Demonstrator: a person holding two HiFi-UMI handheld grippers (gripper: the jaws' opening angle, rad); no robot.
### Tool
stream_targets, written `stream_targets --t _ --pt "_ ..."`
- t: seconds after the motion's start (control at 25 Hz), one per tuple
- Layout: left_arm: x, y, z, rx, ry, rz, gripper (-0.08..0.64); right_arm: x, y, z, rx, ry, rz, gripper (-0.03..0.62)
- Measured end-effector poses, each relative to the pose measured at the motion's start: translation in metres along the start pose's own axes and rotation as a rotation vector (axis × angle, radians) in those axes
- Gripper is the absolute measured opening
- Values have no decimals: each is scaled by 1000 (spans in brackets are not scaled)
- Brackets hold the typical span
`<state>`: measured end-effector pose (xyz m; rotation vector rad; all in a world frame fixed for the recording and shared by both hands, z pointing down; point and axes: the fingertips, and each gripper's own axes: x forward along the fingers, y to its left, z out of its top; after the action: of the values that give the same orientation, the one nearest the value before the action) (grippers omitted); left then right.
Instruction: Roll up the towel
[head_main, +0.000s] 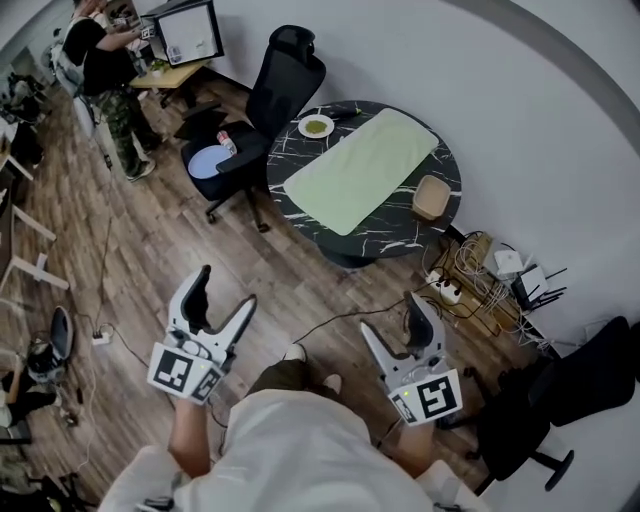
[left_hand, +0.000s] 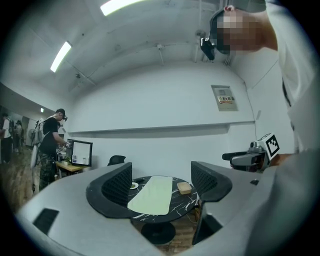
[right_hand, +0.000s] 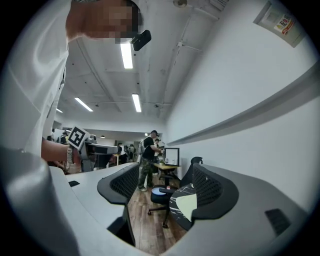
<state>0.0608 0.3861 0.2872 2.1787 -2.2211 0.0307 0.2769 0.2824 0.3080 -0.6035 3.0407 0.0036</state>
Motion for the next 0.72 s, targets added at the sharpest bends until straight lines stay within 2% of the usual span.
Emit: stream_targets --t 0.16,0.4,0.72 --pt "12 17 -4 -10 1 5 353 25 0 0 -16 -2 16 302" --pt "70 56 -15 -26 -30 -105 353 73 -16 -15 -14 30 -58 302" --pt "169 192 -50 -70 16 -297 353 229 -24 -43 19 78 -236 302"
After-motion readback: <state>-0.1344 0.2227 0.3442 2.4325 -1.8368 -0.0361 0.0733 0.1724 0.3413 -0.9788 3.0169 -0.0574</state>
